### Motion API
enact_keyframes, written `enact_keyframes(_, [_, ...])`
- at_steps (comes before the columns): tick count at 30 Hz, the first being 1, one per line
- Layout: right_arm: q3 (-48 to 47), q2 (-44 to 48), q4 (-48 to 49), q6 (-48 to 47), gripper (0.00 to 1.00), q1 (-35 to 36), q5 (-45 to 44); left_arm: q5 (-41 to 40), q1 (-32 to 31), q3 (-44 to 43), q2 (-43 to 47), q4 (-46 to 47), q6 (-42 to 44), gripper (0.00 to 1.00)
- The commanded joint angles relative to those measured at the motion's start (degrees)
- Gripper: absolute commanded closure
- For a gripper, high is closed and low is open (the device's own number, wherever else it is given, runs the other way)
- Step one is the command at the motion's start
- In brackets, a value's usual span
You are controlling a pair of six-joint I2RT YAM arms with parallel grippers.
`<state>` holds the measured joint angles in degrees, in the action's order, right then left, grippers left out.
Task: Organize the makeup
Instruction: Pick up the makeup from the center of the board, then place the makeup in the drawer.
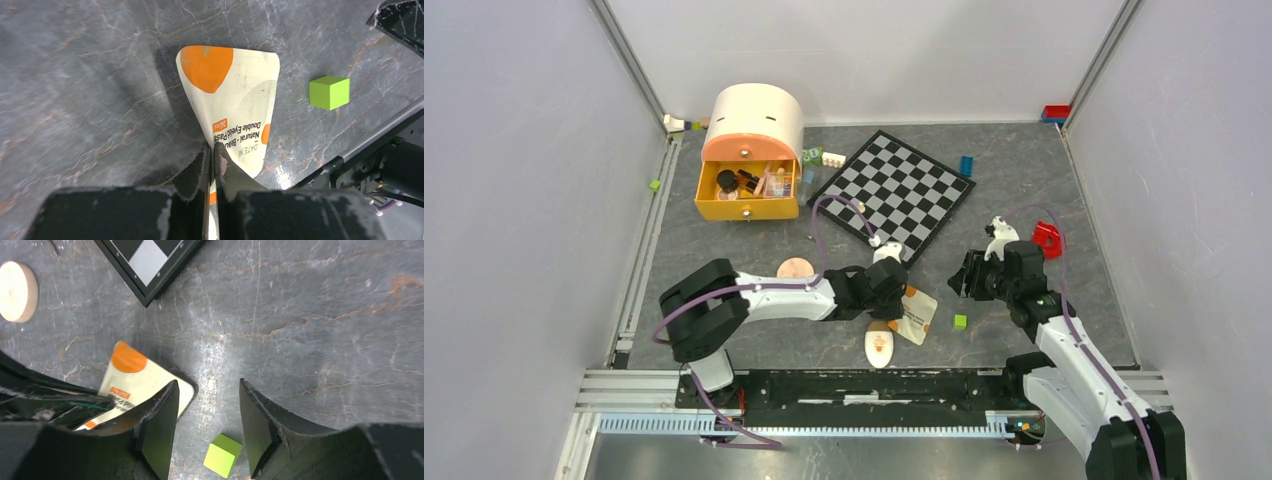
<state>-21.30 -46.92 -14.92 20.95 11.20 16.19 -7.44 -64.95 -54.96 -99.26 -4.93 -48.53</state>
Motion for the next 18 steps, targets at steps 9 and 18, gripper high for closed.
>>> enact_keyframes(9, [-3.53,3.98,-4.95,-2.35,0.42,0.11,-5.2,-5.81,7.54,-0.22,19.52,-10.88,4.02,0.97])
enact_keyframes(18, [-2.65,4.06,-4.26,-1.3,0.41,0.14,-3.97,-9.38,25.42,-1.2,39.99,-21.18,4.9,0.97])
